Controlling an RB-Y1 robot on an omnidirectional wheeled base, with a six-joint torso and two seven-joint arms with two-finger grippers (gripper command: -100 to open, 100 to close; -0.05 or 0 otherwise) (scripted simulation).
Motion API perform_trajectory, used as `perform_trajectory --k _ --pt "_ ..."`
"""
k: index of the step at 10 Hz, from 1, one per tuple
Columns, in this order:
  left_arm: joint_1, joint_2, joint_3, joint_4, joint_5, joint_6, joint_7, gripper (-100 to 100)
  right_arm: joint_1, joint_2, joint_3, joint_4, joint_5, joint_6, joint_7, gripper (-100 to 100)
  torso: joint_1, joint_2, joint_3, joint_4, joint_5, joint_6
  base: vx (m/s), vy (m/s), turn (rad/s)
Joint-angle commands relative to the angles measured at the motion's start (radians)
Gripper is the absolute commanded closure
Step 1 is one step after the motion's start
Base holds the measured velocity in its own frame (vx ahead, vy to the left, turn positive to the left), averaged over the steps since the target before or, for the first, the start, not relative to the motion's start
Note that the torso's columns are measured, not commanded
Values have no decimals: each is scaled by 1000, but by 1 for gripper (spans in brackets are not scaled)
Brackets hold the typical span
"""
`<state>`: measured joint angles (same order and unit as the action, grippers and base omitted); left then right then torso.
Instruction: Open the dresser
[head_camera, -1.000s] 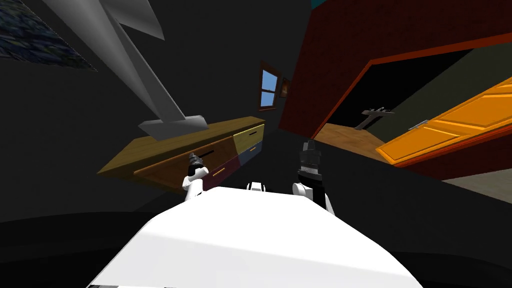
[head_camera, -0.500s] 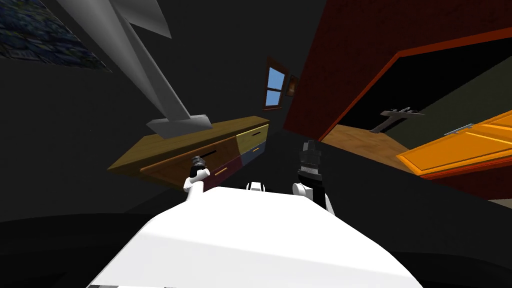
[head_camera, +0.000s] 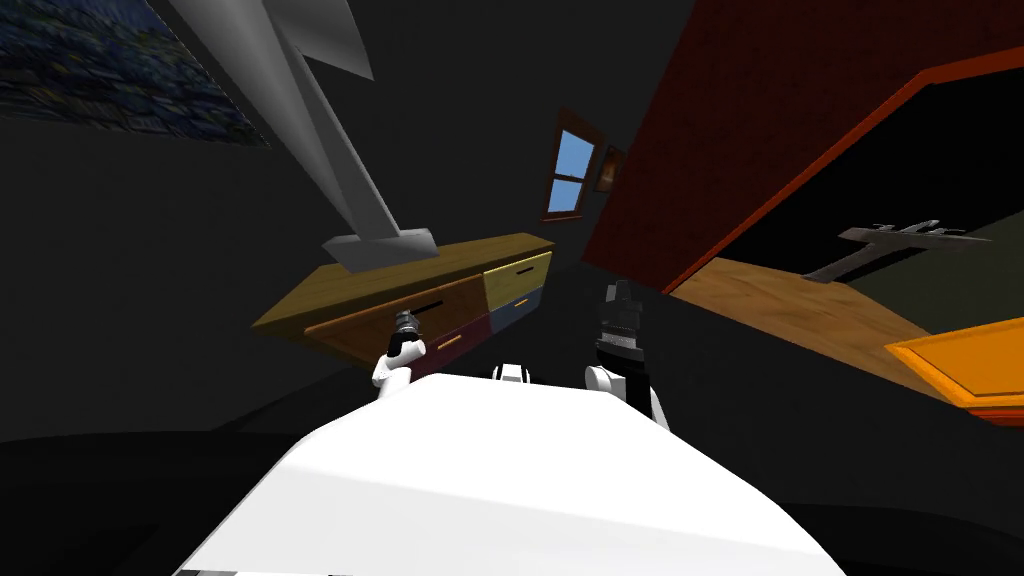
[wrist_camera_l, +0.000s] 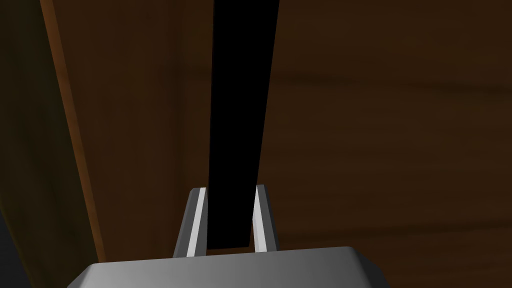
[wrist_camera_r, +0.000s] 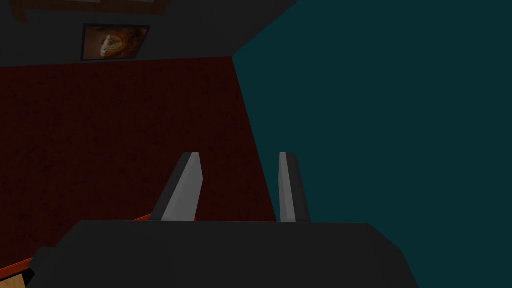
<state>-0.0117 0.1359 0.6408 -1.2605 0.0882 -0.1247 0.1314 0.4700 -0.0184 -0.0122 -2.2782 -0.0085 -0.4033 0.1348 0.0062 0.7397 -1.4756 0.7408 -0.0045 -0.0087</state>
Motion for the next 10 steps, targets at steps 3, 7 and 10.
perform_trajectory --k 3,7,10 --pt "105 -18 -121 -119 11 9 26 100 0 0 0 0 0 0 0 0 -2 2 1 0 1 -1 115 13 287" --pt "193 -45 -247 -226 19 19 47 100 0 0 0 0 0 0 0 0 -3 5 3 0 2 2 116 6 268" --pt "252 -58 -323 -292 23 23 58 100 0 0 0 0 0 0 0 0 -4 4 3 0 4 8 78 3 181"
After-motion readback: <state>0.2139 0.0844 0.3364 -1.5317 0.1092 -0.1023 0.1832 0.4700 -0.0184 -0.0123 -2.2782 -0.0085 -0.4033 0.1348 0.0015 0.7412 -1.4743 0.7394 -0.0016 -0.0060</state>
